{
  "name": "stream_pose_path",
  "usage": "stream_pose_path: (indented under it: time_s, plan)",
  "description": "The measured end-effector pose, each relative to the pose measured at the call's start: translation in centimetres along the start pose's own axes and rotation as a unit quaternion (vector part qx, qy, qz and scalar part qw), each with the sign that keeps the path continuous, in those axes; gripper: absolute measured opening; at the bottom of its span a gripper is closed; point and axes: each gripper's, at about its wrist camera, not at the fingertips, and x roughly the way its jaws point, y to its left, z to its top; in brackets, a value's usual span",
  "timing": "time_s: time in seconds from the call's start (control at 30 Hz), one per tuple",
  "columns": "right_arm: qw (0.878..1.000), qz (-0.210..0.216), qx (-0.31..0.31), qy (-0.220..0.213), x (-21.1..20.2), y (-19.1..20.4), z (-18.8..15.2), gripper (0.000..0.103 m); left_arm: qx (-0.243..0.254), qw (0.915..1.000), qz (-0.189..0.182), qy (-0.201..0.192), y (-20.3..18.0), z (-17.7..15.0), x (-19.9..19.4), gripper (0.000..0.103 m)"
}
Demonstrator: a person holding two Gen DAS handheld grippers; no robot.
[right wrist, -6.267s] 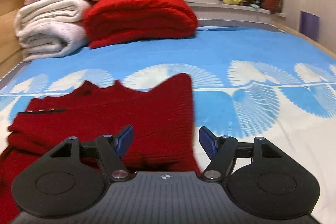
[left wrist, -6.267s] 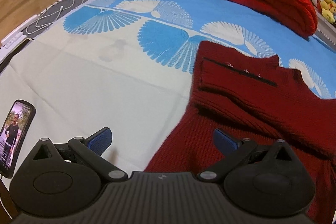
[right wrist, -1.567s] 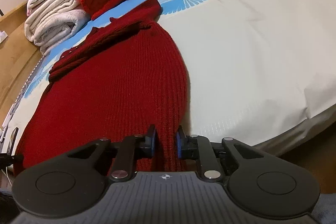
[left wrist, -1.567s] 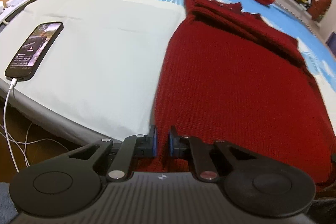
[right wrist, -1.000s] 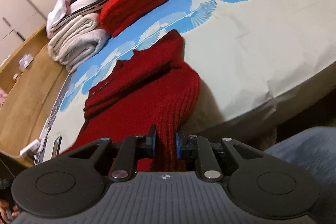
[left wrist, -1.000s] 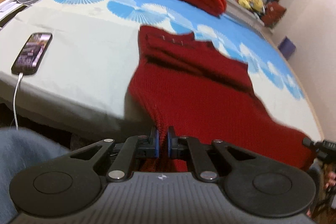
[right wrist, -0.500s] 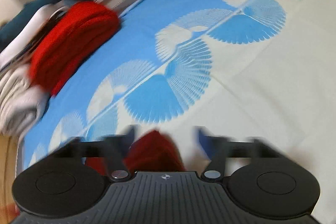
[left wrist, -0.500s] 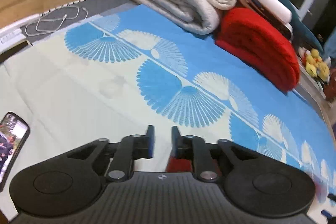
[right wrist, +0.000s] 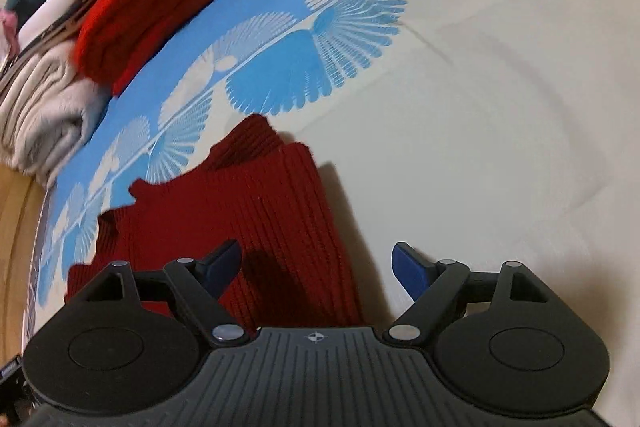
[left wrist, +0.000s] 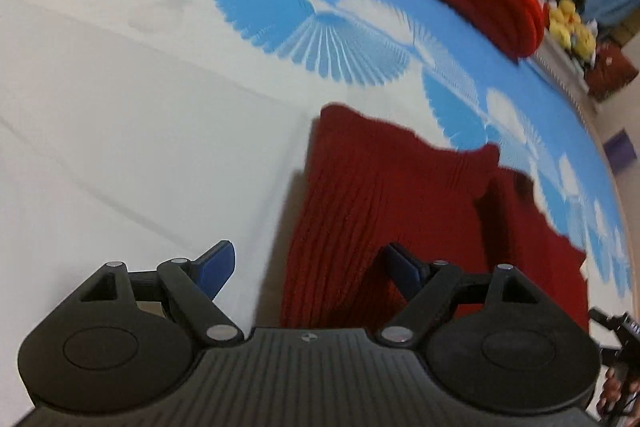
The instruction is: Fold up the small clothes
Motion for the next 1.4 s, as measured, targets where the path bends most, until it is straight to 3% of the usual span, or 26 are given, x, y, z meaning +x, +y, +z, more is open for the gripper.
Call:
stream_pose_path:
  time_s: [0.07,0.1,0.13,0.17,0.2,0.23,0.37,0.6,0.67,0.77,0.9,1.0,1.2,1.23,1.3,1.33,1.4]
  plan:
    - [1.0,0.004,-0.004,-0.005,0.5,0.2,0.0,0.079,0.012,0.9997,0.002,-0.022,-0.6,0.0,-0.1,0.083]
    - [1.0,0.006,-0.007,-0.01,0.6,0.5,0.1,0.059,0.02,0.9991,-0.001,-0.036,-1.1,-0.1,-0.5,0.055]
    - [1.0,0.007,-0.015,-0.013,0.6,0.8,0.3,0.048,0.034,0.9983,-0.015,-0.045,-1.7,-0.1,-0.9,0.031]
    - [1.0,0.007,-0.023,-0.017,0.5,1.2,0.4,0.031,0.05,0.997,-0.036,-0.046,-2.4,0.1,-1.2,0.013]
    - [0.999,-0.004,-0.028,-0.027,0.3,1.8,0.6,0.014,0.058,0.9955,-0.046,-0.058,-2.8,-0.1,-1.7,0.013]
    - [0.999,-0.013,-0.033,-0.032,0.0,2.4,0.5,0.013,0.074,0.9932,-0.056,-0.07,-3.3,-0.2,-2.4,0.012]
    - [0.998,0.002,-0.044,-0.055,-2.0,3.4,0.1,0.012,0.108,0.9843,-0.084,-0.111,-4.6,-0.9,-5.2,0.011]
    - [0.979,0.054,-0.069,-0.183,-9.0,5.6,-0.8,0.011,0.071,0.9663,-0.126,-0.212,-4.1,-0.3,-11.5,0.011]
    - [0.974,0.058,-0.059,-0.211,-9.8,6.2,-0.2,0.011,0.052,0.9642,-0.121,-0.23,-3.9,0.6,-11.7,0.011]
    - [0.97,0.044,-0.06,-0.233,-8.7,6.9,1.2,0.011,0.033,0.9729,-0.089,-0.211,-3.3,2.8,-9.2,0.011]
    - [0.984,-0.024,-0.053,-0.171,-2.2,6.0,3.1,0.011,0.009,0.9944,-0.004,-0.105,-1.9,4.4,-1.4,0.011]
    - [0.988,-0.088,-0.063,-0.112,2.8,4.4,2.9,0.011,0.027,0.9962,0.047,-0.067,-2.2,4.3,2.4,0.012]
    - [0.989,-0.077,-0.063,-0.111,3.2,3.7,2.8,0.015,0.02,0.9959,0.054,-0.07,-2.5,4.2,2.6,0.016]
    - [0.988,-0.082,-0.063,-0.112,3.0,3.5,2.7,0.018,0.019,0.9955,0.058,-0.073,-2.7,4.1,2.3,0.018]
    - [0.987,-0.094,-0.063,-0.118,2.2,3.6,2.8,0.036,0.018,0.9933,0.067,-0.092,-2.9,3.8,0.7,0.024]
    - [0.985,-0.093,-0.066,-0.128,1.2,4.0,2.3,0.039,0.022,0.9918,0.072,-0.103,-3.0,3.7,-0.2,0.03]
    - [0.981,-0.069,-0.093,-0.154,-1.0,5.2,1.7,0.042,0.021,0.9905,0.066,-0.119,-3.1,3.2,-1.9,0.062]
